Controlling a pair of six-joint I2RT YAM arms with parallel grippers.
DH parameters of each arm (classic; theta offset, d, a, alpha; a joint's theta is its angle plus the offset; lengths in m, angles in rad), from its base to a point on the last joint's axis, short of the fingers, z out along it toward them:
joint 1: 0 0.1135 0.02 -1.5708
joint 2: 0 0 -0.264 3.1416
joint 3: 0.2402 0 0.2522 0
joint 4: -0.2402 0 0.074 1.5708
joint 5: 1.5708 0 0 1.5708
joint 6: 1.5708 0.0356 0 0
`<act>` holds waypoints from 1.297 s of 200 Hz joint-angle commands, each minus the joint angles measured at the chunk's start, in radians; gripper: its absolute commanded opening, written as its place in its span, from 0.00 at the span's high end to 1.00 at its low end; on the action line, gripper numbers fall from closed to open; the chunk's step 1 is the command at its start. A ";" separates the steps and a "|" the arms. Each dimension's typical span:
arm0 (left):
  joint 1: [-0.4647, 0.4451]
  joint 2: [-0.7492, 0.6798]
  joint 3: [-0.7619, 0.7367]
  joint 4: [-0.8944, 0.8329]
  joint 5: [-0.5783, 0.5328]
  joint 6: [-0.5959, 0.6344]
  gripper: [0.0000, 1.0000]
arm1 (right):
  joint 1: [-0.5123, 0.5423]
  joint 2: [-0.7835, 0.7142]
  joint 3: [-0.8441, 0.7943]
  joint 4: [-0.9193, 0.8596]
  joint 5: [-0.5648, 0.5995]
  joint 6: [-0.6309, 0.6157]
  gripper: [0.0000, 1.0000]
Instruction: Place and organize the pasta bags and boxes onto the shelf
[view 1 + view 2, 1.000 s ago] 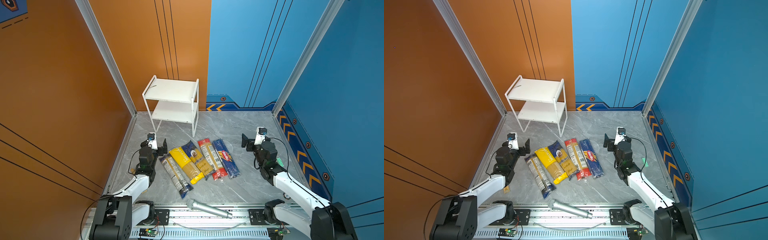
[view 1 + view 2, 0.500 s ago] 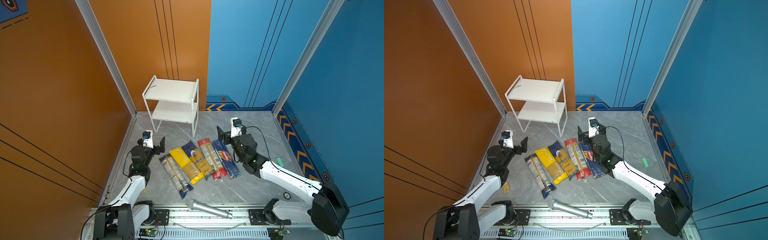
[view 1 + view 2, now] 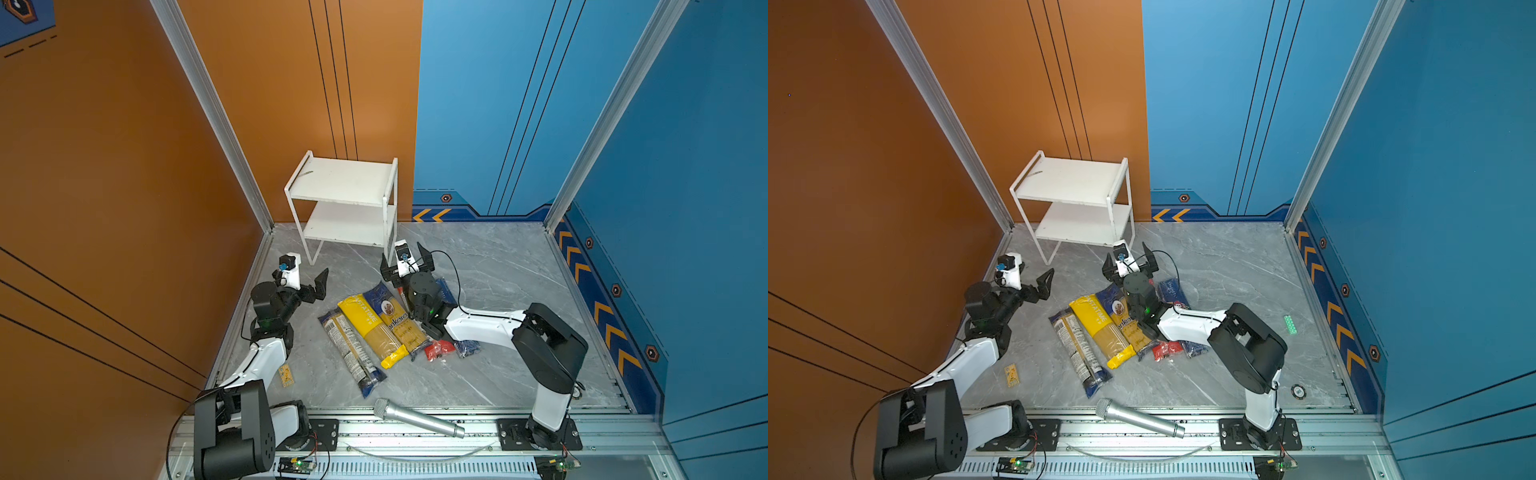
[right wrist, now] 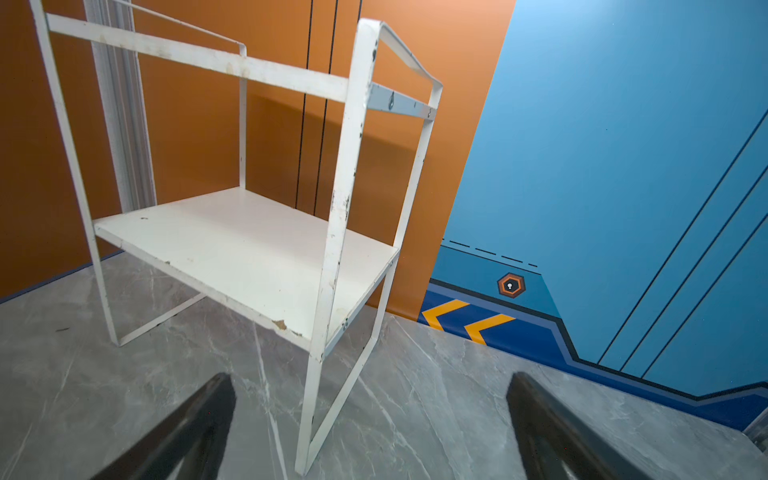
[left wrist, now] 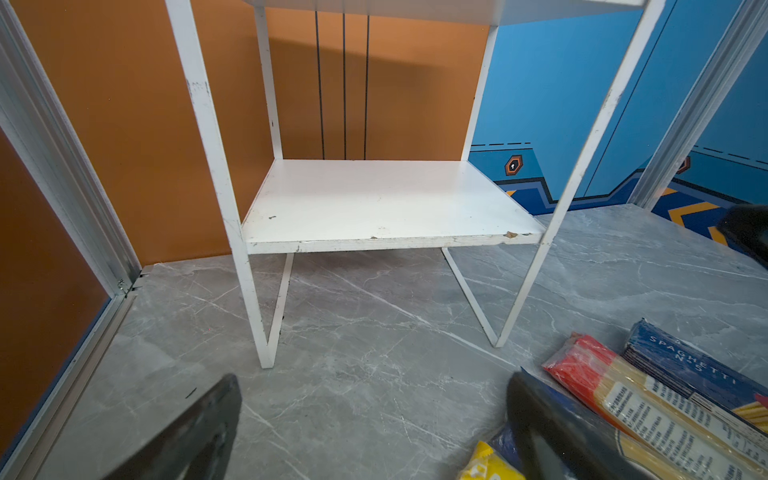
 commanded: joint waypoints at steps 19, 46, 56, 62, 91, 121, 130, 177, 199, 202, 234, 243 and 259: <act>0.034 0.044 0.063 0.075 0.096 -0.031 0.01 | -0.030 0.083 0.151 0.052 0.039 -0.016 0.00; 0.046 0.109 0.112 0.140 0.125 -0.072 0.01 | -0.053 0.127 0.210 0.033 0.028 0.020 0.00; 0.050 0.132 0.128 0.153 0.137 -0.087 0.01 | -0.058 0.147 0.235 0.020 0.023 0.021 0.00; 0.050 0.143 0.137 0.157 0.146 -0.095 0.01 | -0.061 0.158 0.252 0.013 0.023 0.019 0.00; 0.050 0.166 0.150 0.177 0.165 -0.109 0.02 | -0.067 0.218 0.317 -0.003 0.027 0.021 0.00; 0.056 0.169 0.161 0.183 0.179 -0.101 0.02 | -0.071 0.258 0.366 -0.007 0.037 0.017 0.00; 0.058 0.172 0.168 0.183 0.187 -0.106 0.02 | -0.074 0.266 0.373 -0.003 0.036 0.018 0.00; 0.063 0.179 0.174 0.198 0.208 -0.125 0.02 | -0.085 0.292 0.410 -0.001 0.061 0.023 0.00; 0.063 0.180 0.173 0.200 0.209 -0.131 0.02 | -0.089 0.308 0.425 -0.001 0.078 0.017 0.00; 0.062 0.179 0.173 0.200 0.209 -0.131 0.02 | -0.090 0.310 0.427 0.000 0.079 0.017 0.00; 0.064 0.177 0.173 0.204 0.224 -0.138 0.02 | -0.102 0.329 0.437 0.018 0.074 0.030 0.00; 0.064 0.177 0.175 0.205 0.238 -0.143 0.02 | -0.102 0.335 0.445 0.018 0.079 0.024 0.00; 0.064 0.177 0.175 0.209 0.250 -0.153 0.02 | -0.109 0.335 0.449 0.018 0.084 0.019 0.01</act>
